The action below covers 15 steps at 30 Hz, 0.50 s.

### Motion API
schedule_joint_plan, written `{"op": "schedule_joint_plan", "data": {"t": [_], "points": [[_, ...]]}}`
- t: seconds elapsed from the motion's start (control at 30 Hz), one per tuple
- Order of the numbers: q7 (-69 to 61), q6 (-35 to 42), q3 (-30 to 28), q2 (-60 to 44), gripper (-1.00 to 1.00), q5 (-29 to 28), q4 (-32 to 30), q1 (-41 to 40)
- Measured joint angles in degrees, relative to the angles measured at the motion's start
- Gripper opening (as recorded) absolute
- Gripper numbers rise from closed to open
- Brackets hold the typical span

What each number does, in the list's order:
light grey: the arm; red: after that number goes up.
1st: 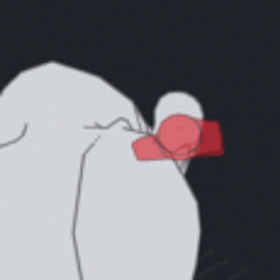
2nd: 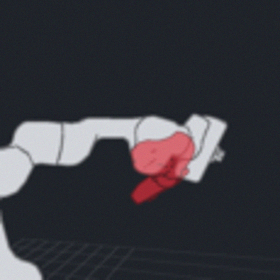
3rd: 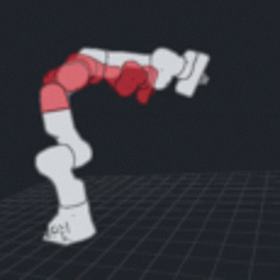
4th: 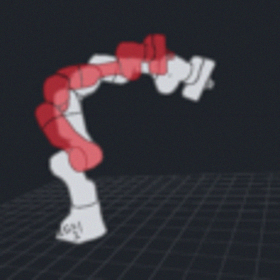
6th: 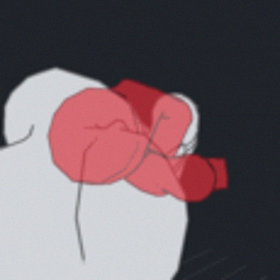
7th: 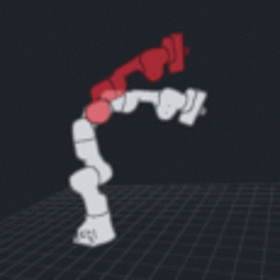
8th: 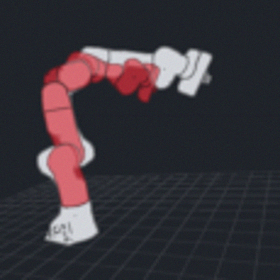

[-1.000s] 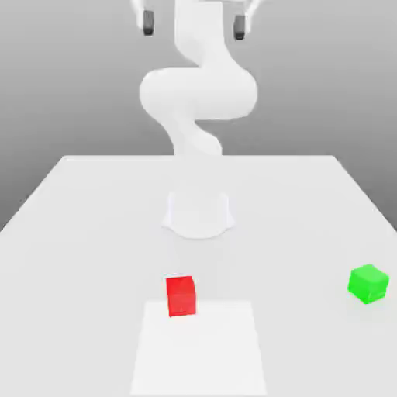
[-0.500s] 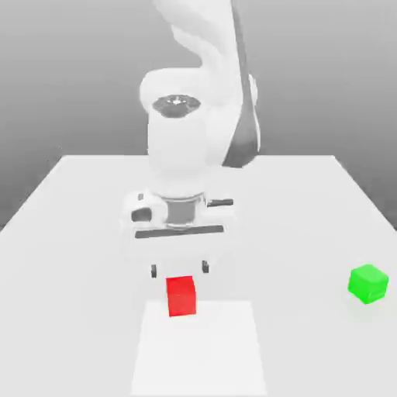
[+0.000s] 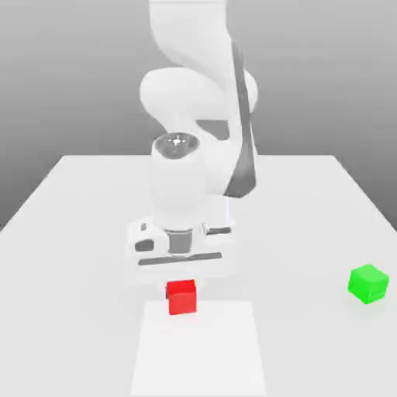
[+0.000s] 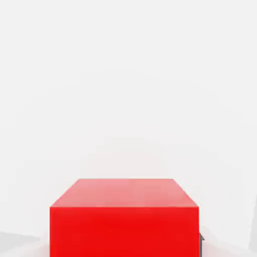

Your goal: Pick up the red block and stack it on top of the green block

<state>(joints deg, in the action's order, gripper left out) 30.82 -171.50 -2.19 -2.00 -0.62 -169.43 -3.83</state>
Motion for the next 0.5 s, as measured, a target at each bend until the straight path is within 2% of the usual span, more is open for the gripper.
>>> {"op": "schedule_joint_plan", "data": {"t": [0.17,0.4,0.5], "points": [[0.2,8.3,0.6,9.2,-1.00,-0.4,-1.0,0.5],[2.9,14.4,13.1,6.8,-1.00,1.4,7.2,14.4],[4.5,16.7,18.5,5.3,-1.00,1.6,11.1,23.5]]}}
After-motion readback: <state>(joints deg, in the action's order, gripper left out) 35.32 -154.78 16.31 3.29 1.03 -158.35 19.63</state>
